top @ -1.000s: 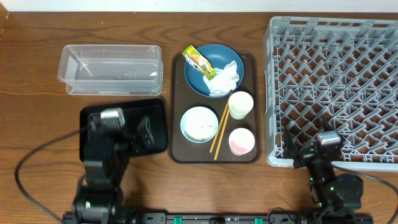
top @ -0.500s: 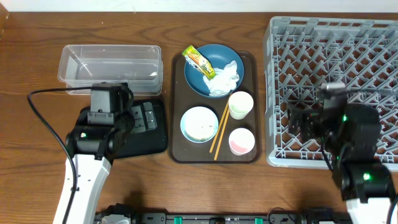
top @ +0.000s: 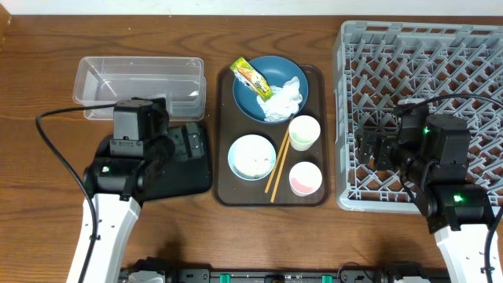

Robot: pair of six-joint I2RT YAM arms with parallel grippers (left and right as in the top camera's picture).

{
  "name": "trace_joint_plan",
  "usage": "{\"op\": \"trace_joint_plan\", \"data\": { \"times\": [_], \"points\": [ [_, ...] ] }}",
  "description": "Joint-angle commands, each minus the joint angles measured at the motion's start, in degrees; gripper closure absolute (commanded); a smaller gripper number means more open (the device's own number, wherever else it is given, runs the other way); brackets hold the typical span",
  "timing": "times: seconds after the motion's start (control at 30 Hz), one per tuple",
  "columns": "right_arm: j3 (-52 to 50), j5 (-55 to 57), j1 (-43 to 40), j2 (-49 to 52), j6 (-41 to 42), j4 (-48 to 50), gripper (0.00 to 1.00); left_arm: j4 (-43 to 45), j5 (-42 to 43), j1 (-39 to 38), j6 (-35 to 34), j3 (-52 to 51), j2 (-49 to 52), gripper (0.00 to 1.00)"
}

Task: Sort waste into correct bins and load items into the dishwasher rack
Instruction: 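Reach the left gripper to the yellow wrapper on the blue plate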

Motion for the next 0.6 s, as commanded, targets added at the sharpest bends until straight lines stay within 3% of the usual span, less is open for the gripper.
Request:
{"op": "trace_joint_plan", "data": {
  "times": [0.0, 0.2, 0.4, 0.57],
  "points": [
    [0.8, -0.1, 0.4, -0.4, 1.1, -0.2, 0.01, 1.4, 2.1, -1.9, -2.9, 3.6, 2.5, 0.02],
    [0.8, -0.3, 0.4, -0.4, 1.1, -0.3, 0.01, 2.2, -3.2, -7.0, -3.7, 15.4, 13.6, 0.02],
    [0.8, -0.3, 0.4, -0.4, 1.2, -0.5, 0.01, 3.2, -3.5, -9.8, -10.7, 28.3, 29.0, 0.02],
    [0.8, -0.2, 0.4, -0.4, 1.2, -0.8, 0.01, 10.3, -1.7, -11.1, -18.4, 30.4, 37.7, 0.01]
  ]
}}
